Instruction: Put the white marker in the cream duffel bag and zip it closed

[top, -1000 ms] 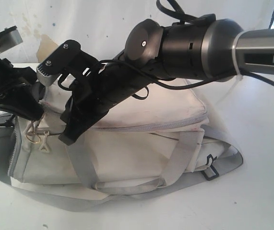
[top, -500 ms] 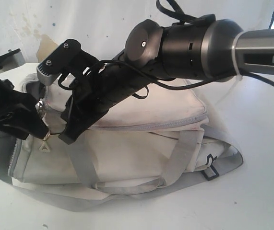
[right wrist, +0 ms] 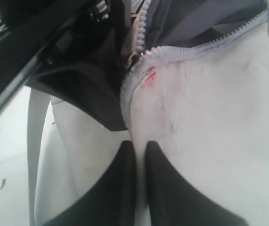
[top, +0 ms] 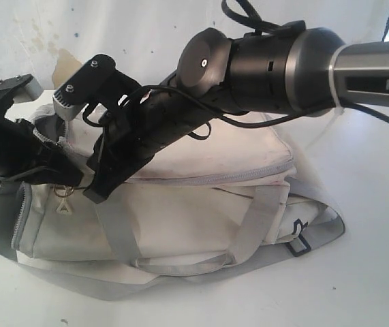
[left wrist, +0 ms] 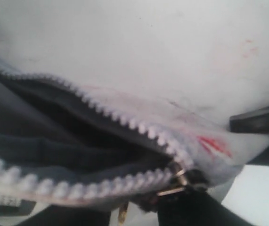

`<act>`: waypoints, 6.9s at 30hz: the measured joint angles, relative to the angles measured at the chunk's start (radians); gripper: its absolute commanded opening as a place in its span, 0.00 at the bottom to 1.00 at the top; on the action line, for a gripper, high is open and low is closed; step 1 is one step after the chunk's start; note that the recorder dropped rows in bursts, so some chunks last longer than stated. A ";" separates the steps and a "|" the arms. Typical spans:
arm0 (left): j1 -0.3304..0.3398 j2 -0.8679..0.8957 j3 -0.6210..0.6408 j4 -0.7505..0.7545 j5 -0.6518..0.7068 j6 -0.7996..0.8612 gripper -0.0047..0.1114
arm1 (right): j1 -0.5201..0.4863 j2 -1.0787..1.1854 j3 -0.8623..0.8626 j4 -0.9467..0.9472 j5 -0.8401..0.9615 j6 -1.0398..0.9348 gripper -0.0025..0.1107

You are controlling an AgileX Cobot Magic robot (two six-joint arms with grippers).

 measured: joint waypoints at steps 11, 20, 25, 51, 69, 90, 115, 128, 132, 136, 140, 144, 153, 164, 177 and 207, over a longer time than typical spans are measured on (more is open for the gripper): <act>0.000 -0.041 0.018 0.050 0.082 -0.066 0.04 | 0.000 0.008 0.000 0.000 -0.004 0.000 0.02; 0.040 -0.132 -0.126 0.256 0.390 -0.434 0.04 | 0.008 0.008 0.000 -0.172 0.028 0.160 0.02; 0.137 -0.132 -0.152 0.160 0.400 -0.486 0.04 | 0.008 0.008 0.000 -0.187 0.058 0.175 0.02; 0.173 -0.101 -0.152 0.045 0.134 -0.560 0.04 | 0.008 -0.049 -0.006 -0.261 0.113 0.247 0.02; 0.178 -0.101 -0.135 0.000 0.333 -0.095 0.17 | 0.008 -0.051 -0.006 -0.330 0.141 0.305 0.02; 0.178 -0.103 0.138 -0.322 0.203 0.312 0.41 | 0.008 -0.051 -0.006 -0.332 0.126 0.311 0.02; 0.123 0.019 0.149 -0.446 0.181 0.486 0.34 | 0.008 -0.051 -0.006 -0.330 0.122 0.322 0.02; 0.123 0.072 0.117 -0.453 0.263 0.484 0.04 | 0.008 -0.051 -0.006 -0.334 0.132 0.328 0.02; 0.123 0.051 0.079 -0.385 0.287 0.358 0.04 | 0.008 -0.051 -0.006 -0.335 0.132 0.328 0.02; 0.123 0.026 0.026 -0.276 0.340 0.161 0.04 | 0.008 -0.051 -0.006 -0.334 0.126 0.328 0.02; 0.123 0.003 -0.035 -0.185 0.369 -0.026 0.04 | 0.008 -0.051 -0.006 -0.338 0.119 0.332 0.02; 0.121 -0.027 -0.082 -0.069 0.386 -0.160 0.04 | 0.008 -0.051 -0.006 -0.355 0.121 0.336 0.02; 0.120 -0.044 -0.155 0.044 0.401 -0.301 0.04 | 0.008 -0.051 -0.006 -0.363 0.133 0.390 0.02; 0.115 -0.044 -0.232 0.088 0.353 -0.486 0.04 | 0.010 -0.053 0.016 -0.352 0.150 0.406 0.02; 0.118 -0.050 -0.250 -0.113 0.349 -0.425 0.04 | 0.012 -0.053 0.028 -0.361 0.075 0.471 0.02; 0.118 -0.051 -0.057 -0.089 0.341 0.157 0.48 | 0.012 -0.053 0.028 -0.364 0.087 0.484 0.02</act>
